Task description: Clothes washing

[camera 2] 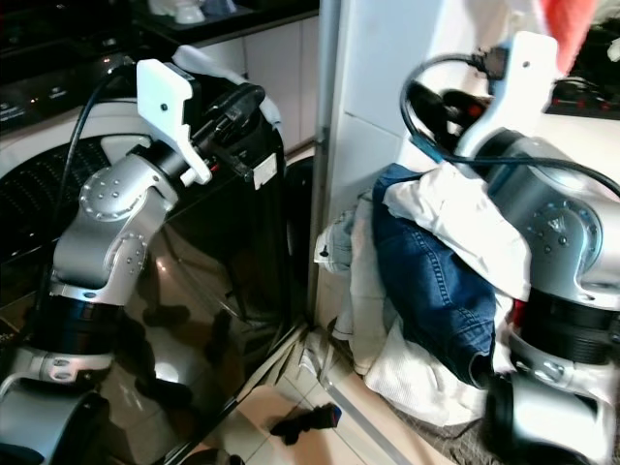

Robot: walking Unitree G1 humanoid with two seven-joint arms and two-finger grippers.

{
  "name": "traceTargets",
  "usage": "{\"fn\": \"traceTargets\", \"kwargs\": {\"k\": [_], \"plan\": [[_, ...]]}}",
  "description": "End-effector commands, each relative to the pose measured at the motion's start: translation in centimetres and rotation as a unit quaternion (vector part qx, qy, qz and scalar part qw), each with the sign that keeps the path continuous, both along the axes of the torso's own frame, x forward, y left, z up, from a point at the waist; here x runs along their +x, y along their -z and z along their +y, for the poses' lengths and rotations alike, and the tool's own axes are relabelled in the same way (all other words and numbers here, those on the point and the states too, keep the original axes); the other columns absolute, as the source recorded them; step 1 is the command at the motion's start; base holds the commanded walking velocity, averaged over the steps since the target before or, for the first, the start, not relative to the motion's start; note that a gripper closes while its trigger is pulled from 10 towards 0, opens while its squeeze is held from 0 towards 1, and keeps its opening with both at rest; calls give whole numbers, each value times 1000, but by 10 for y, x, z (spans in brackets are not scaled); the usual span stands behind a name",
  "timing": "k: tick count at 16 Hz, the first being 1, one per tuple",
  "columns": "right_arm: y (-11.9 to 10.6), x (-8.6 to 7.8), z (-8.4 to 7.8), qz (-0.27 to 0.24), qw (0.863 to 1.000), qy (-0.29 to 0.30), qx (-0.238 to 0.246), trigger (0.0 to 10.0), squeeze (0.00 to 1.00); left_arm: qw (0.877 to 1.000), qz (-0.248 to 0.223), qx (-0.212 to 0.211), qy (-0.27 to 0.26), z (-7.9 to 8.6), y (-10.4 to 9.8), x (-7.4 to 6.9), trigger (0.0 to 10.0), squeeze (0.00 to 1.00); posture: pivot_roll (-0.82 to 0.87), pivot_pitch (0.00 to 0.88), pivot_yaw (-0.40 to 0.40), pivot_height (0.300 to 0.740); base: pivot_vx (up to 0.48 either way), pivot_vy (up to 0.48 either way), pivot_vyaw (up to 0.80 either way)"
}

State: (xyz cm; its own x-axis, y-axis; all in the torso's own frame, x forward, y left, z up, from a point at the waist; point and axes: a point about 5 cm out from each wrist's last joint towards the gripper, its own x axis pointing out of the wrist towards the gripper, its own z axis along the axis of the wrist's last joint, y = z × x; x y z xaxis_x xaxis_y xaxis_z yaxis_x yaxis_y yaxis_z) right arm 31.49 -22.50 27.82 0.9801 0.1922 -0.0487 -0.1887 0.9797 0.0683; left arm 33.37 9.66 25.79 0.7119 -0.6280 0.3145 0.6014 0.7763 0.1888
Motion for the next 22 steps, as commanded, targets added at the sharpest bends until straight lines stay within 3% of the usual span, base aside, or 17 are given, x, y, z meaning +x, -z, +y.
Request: {"fn": "traceTargets", "kwargs": {"k": [1, 2, 4, 7, 10, 11, 12, 13, 14, 16, 19, 20, 21, 22], "plan": [[15, -6, -15, 42, 998, 33, -38, 10000, 392, 999, 32, 1, 24, -1, 11, -7, 0, 0, -46, 0, 32, 740, 0, 0, 0], [23, -14, -27, 72, 995, 47, -50, 10000, 1000, 996, 49, 12, 67, -9, 20, -17, 0, 0, -50, 0, 31, 740, 0, 0, 0], [29, -22, -41, 100, 992, 61, -47, 10000, 1000, 992, 53, 13, 109, -19, 25, -29, 0, 0, -55, 0, 29, 740, 0, 0, 0], [39, -27, -53, 123, 988, 83, -49, 10000, 1000, 992, 63, 6, 109, -24, 28, -31, 0, 0, -65, 0, 30, 740, 0, 0, 0], [48, -28, -55, 140, 985, 87, -50, 10000, 1000, 990, 72, 13, 118, -25, 31, -36, 0, 0, -62, 0, 25, 740, 0, 0, 0], [58, -26, -57, 158, 982, 94, -45, 10000, 1000, 990, 71, 28, 118, -24, 33, -39, 10000, 0, -59, 0, 26, 740, 0, 0, 0], [69, -21, -59, 168, 980, 98, -46, 10000, 0, 985, 79, 26, 150, -25, 35, -44, 10000, 0, -59, 0, 33, 740, 0, 0, 0], [71, -20, -59, 168, 980, 99, -45, 10000, 0, 985, 85, 22, 151, -24, 36, -44, 10000, 0, -59, 0, 35, 740, 0, 0, 0], [75, -17, -61, 168, 979, 109, -41, 10000, 0, 988, 87, 15, 127, -21, 35, -40, 10000, 1000, -60, 0, 43, 740, 0, 0, 0], [79, -12, -56, 169, 979, 110, -36, 10000, 0, 992, 82, 11, 94, -15, 33, -32, 10000, 1000, -70, 0, 55, 740, 0, 0, 0], [85, -8, -54, 183, 978, 98, -29, 10000, 0, 991, 83, 24, 98, -15, 36, -34, 10000, 1000, -55, 0, 45, 740, 0, 0, 0], [95, -7, -55, 209, 973, 97, -27, 10000, 0, 990, 87, 29, 109, -14, 34, -38, 10000, 1000, -21, 0, 29, 740, 0, 0, 0], [97, -5, -58, 214, 971, 103, -27, 4588, 0, 988, 86, 39, 120, -14, 33, -41, 10000, 1000, -9, 0, 28, 740, 0, 0, 0], [97, -5, -59, 213, 971, 102, -24, 0, 0, 987, 87, 44, 130, -15, 33, -43, 10000, 1000, 2, 0, 26, 740, 0, 0, 0]]}}
